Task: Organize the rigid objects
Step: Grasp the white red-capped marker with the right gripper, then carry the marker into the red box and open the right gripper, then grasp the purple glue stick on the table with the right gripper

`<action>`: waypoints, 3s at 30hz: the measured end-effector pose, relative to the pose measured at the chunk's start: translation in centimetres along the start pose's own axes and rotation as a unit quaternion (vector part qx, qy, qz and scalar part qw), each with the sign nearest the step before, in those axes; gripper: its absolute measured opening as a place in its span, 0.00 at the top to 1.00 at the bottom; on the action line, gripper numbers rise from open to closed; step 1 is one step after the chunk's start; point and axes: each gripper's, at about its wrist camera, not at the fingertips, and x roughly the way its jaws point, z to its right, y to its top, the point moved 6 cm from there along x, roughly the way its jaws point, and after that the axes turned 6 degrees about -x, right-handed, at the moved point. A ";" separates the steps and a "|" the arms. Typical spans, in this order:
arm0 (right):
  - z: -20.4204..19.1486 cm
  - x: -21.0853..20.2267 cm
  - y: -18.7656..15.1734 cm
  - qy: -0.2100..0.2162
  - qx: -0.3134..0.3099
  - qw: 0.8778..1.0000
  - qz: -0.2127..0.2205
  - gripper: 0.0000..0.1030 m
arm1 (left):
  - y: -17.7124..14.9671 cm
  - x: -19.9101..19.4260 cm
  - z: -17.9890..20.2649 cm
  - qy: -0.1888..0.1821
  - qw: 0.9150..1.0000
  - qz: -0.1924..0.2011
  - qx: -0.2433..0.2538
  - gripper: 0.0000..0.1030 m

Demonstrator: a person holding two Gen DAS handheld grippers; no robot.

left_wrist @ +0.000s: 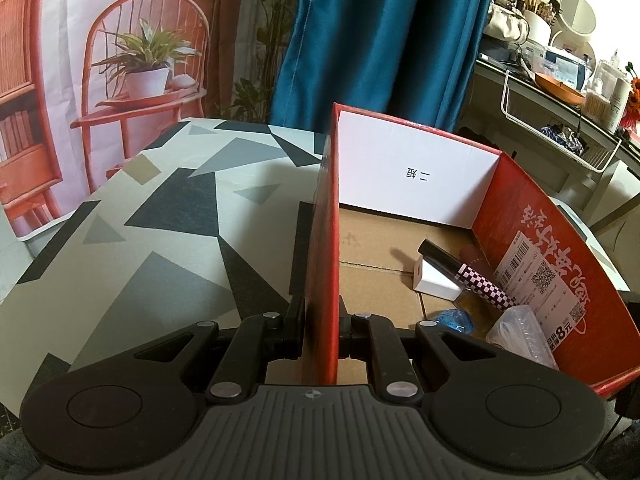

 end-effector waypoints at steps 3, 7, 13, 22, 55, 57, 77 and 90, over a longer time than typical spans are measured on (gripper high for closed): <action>-0.4 -0.3 -0.2 -0.005 0.006 1.000 0.005 0.85 | 0.0 0.0 0.0 -0.001 1.000 0.001 0.000 0.85; -1.0 -0.5 -0.5 -0.015 -0.017 1.000 0.012 0.85 | 0.0 0.0 0.0 -0.001 1.000 0.002 -0.002 0.85; -1.2 -0.6 -0.9 -0.015 -0.029 0.999 0.030 0.85 | 0.0 0.1 0.0 -0.001 1.000 0.002 -0.002 0.85; -0.9 -0.6 -0.9 -0.012 -0.023 0.999 0.031 0.86 | 0.0 0.0 0.1 0.003 1.000 0.005 0.002 0.85; -13.6 -7.7 8.8 0.157 -0.123 0.973 0.115 0.87 | 0.0 -0.1 0.1 0.004 1.000 0.004 0.006 0.86; -14.4 -7.8 8.3 0.166 -0.132 0.972 0.105 0.87 | 0.0 -0.1 0.1 0.004 1.000 0.004 0.006 0.86; -12.1 -8.9 8.2 0.150 -0.098 0.975 0.133 0.37 | 0.0 0.0 0.2 0.004 1.000 0.004 0.006 0.86; -1.2 -7.5 9.6 0.050 -0.006 0.985 0.164 0.00 | -0.1 0.0 0.2 0.004 1.000 0.003 0.006 0.85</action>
